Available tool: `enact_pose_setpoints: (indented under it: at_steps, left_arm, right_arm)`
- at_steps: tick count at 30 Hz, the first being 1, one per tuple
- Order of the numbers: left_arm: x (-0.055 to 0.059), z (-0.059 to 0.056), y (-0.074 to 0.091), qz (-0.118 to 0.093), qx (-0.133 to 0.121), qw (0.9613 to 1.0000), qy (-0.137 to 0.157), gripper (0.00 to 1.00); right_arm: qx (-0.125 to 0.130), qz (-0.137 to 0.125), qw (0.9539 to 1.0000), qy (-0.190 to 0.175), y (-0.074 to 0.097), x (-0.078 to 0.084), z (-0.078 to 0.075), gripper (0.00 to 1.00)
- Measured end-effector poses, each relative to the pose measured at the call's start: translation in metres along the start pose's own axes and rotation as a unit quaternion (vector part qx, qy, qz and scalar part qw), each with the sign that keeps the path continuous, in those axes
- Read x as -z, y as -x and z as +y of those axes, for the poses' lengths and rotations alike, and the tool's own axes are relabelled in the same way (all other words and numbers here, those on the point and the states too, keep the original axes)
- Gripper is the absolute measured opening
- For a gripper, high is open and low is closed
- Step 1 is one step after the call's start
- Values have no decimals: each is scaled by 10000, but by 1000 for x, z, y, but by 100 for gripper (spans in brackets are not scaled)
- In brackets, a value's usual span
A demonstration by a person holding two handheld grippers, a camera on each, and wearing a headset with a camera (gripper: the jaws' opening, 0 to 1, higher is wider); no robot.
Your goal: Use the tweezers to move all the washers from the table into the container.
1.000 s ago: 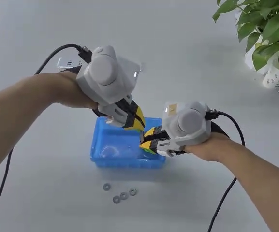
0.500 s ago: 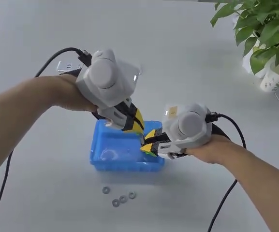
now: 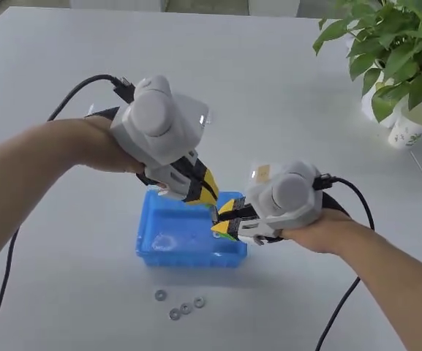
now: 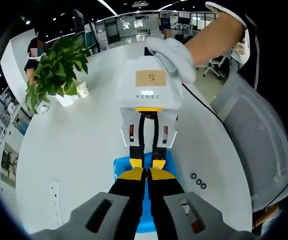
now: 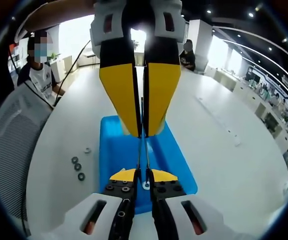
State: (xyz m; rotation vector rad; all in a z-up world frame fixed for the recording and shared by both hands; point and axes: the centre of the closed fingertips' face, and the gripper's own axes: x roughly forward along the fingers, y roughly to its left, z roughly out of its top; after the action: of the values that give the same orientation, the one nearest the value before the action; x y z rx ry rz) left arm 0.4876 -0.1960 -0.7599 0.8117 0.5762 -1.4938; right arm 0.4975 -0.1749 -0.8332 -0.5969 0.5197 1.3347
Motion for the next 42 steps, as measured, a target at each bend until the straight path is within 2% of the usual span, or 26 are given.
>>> enact_pose_setpoints:
  at_steps: [13,24,34,42]
  left_arm:
    - [-19,-20,23,50,-73,10000,-45,5]
    - [-25,-41,34,85,-85,9999,7,5]
    - [-16,-67,30,199,39,9997,136,5]
    - [-11,-78,28,226,61,9995,211,5]
  right_arm:
    - [68,-193,9996,171,19,-23,17,11]
    - [83,-254,9994,207,27,-33,40,11]
    - [-89,-242,9995,177,20,-29,66,11]
    - [-167,-260,9994,131,14,-27,79,11]
